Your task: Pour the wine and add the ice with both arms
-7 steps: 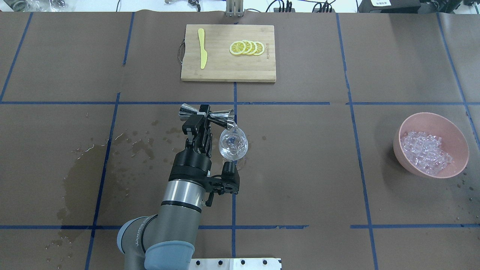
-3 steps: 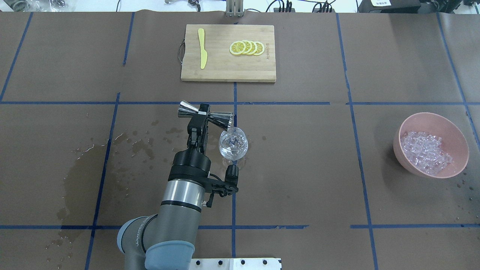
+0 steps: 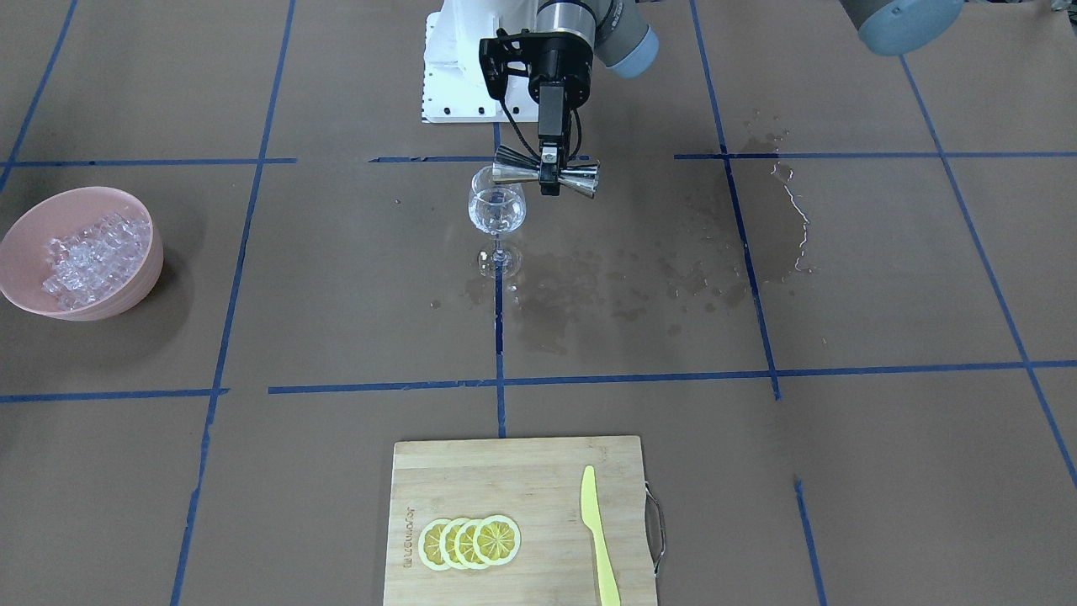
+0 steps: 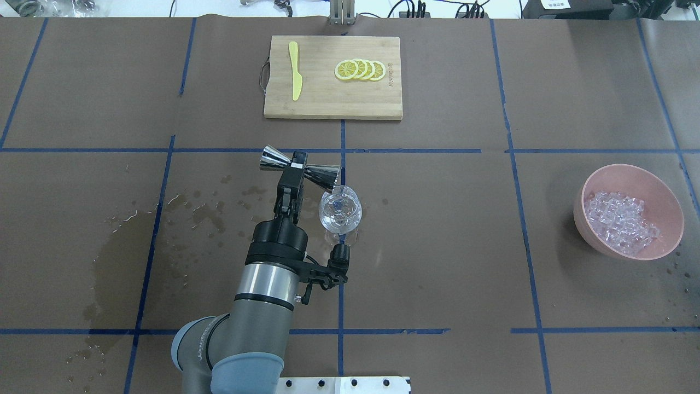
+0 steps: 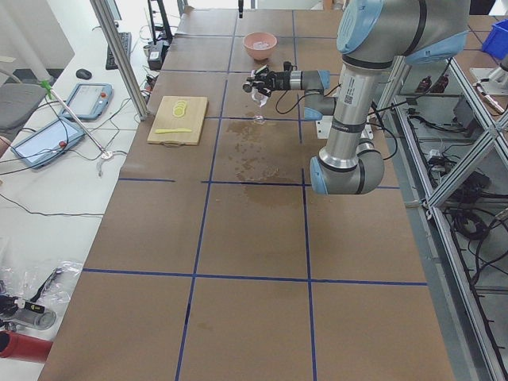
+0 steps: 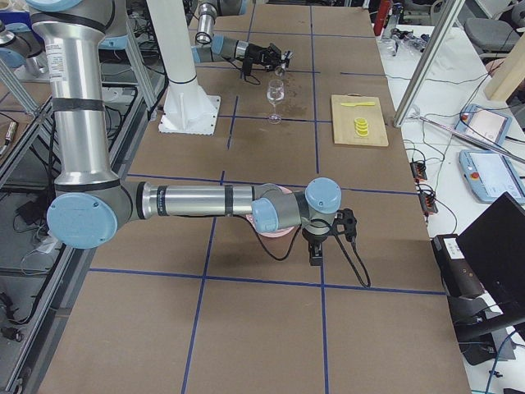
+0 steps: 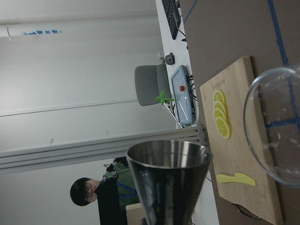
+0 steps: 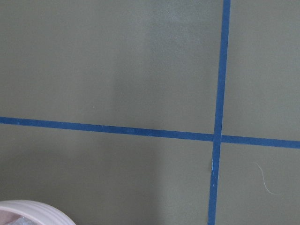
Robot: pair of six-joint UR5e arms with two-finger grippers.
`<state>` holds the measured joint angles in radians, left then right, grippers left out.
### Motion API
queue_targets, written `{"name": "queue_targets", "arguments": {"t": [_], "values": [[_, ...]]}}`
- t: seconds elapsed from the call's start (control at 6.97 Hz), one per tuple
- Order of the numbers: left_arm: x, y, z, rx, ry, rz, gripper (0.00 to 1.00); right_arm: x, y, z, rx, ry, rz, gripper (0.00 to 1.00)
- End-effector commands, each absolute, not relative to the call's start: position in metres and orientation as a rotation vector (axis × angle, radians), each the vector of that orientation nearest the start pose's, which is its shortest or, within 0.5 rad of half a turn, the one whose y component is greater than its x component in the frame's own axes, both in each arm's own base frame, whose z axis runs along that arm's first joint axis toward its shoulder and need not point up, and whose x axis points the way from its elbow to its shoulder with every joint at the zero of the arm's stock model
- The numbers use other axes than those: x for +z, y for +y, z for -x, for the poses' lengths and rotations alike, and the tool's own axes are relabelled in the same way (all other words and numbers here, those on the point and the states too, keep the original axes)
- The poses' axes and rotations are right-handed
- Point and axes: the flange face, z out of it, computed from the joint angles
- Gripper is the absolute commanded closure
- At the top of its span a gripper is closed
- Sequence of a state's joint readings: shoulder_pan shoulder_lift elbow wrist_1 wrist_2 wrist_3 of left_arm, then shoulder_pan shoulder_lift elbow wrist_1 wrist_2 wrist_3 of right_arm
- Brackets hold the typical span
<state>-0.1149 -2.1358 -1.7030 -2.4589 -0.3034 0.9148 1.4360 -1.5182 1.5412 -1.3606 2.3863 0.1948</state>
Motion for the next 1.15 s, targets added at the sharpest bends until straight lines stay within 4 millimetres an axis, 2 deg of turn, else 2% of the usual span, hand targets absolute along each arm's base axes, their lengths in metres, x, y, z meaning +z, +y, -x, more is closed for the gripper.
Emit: {"name": "queue_targets", "arguments": {"t": [0.0,0.14,0.29,0.43,0.72,0.86,1.0], "values": [[0.172,-0.299,-0.502,0.678,-0.459,-1.597,1.0,0.615,-0.535,0.019,-0.057,-0.838,-0.088,0.0],[0.189,-0.31,-0.483,0.585,-0.415,-1.626,1.0,0.612,-0.536,0.023,-0.065,-0.839,-0.092,0.0],[0.216,-0.313,-0.464,0.512,-0.37,-1.653,1.0,0.611,-0.536,0.024,-0.068,-0.839,-0.094,0.0],[0.256,-0.31,-0.446,0.471,-0.331,-1.674,1.0,0.608,-0.536,0.024,-0.071,-0.839,-0.099,0.0],[0.305,-0.312,-0.421,0.474,-0.349,-1.667,1.0,0.603,-0.536,0.025,-0.077,-0.84,-0.11,0.0],[0.339,-0.313,-0.401,0.481,-0.369,-1.66,1.0,0.599,-0.536,0.024,-0.081,-0.84,-0.119,0.0],[0.383,-0.31,-0.371,0.497,-0.382,-1.657,1.0,0.597,-0.536,0.024,-0.082,-0.84,-0.122,0.0]]}}
